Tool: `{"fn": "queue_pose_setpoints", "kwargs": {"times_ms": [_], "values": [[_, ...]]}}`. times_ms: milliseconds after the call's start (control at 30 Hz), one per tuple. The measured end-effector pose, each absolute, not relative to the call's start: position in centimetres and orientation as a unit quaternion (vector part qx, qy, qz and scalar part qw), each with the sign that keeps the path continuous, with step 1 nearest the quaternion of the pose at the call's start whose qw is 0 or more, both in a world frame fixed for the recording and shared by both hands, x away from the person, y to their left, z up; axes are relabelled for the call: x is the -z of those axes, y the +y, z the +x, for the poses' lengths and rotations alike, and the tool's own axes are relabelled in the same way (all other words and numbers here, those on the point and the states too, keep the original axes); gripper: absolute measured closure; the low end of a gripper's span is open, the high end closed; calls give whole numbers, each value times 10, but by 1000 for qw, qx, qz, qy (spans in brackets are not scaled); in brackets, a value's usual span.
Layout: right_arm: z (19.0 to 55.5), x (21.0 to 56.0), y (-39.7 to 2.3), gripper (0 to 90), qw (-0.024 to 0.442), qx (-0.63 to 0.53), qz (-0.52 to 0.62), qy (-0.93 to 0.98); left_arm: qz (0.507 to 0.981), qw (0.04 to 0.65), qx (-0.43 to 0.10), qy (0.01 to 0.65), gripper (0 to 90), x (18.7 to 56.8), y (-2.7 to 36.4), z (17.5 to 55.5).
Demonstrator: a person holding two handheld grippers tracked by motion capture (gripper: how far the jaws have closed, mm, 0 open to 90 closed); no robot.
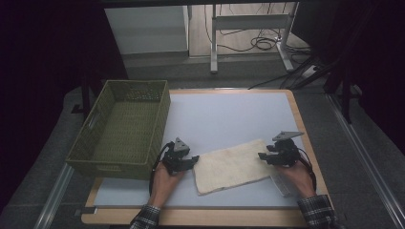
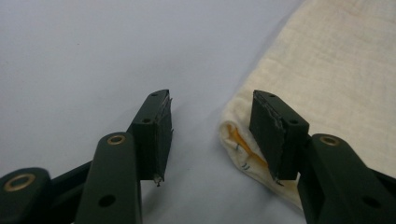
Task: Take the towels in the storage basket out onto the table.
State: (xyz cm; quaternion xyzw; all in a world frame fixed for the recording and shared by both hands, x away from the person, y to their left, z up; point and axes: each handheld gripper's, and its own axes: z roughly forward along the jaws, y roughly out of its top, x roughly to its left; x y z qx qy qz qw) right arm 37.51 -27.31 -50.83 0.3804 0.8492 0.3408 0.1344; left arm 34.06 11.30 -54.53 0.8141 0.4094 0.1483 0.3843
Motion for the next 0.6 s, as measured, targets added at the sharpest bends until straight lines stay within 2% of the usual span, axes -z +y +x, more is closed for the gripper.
{"fn": "queue_pose_setpoints", "kwargs": {"times_ms": [100,267,600], "values": [[365,510,-270,447,141,-341,373,851,814,385,-146,410,487,545,113,341],[352,511,-264,451,117,-348,380,849,813,385,-147,412,487,546,113,341],[324,508,-221,460,99,-361,313,873,813,386,-145,411,485,546,114,341]]}}
